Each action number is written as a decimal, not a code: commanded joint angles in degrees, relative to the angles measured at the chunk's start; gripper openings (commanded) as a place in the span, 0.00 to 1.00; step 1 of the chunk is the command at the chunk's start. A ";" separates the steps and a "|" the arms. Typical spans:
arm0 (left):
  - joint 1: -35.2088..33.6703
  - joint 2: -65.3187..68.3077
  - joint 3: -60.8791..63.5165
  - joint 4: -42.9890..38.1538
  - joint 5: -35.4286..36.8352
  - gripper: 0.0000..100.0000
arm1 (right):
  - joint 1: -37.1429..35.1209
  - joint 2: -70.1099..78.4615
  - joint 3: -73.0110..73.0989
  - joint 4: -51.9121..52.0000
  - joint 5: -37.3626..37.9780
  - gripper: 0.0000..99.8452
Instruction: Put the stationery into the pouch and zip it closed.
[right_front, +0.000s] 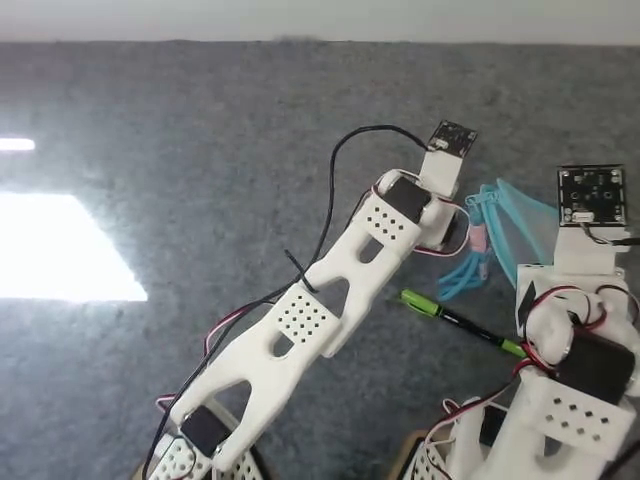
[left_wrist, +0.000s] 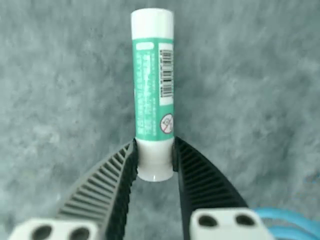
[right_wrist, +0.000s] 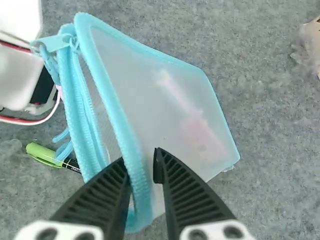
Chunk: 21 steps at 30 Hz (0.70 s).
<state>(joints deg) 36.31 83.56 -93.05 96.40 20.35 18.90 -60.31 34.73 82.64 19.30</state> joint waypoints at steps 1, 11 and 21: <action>-0.26 -0.44 0.40 4.48 0.62 0.10 | -0.40 -0.84 -1.76 0.31 0.62 0.01; -3.78 -11.60 18.51 4.57 0.09 0.10 | -0.40 -0.84 -1.85 0.31 2.11 0.01; -12.04 -42.99 60.18 4.40 -17.05 0.10 | -1.27 -0.75 -1.76 0.31 2.20 0.01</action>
<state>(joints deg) 27.78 52.88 -41.01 98.15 8.92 18.90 -60.31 34.73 82.64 20.70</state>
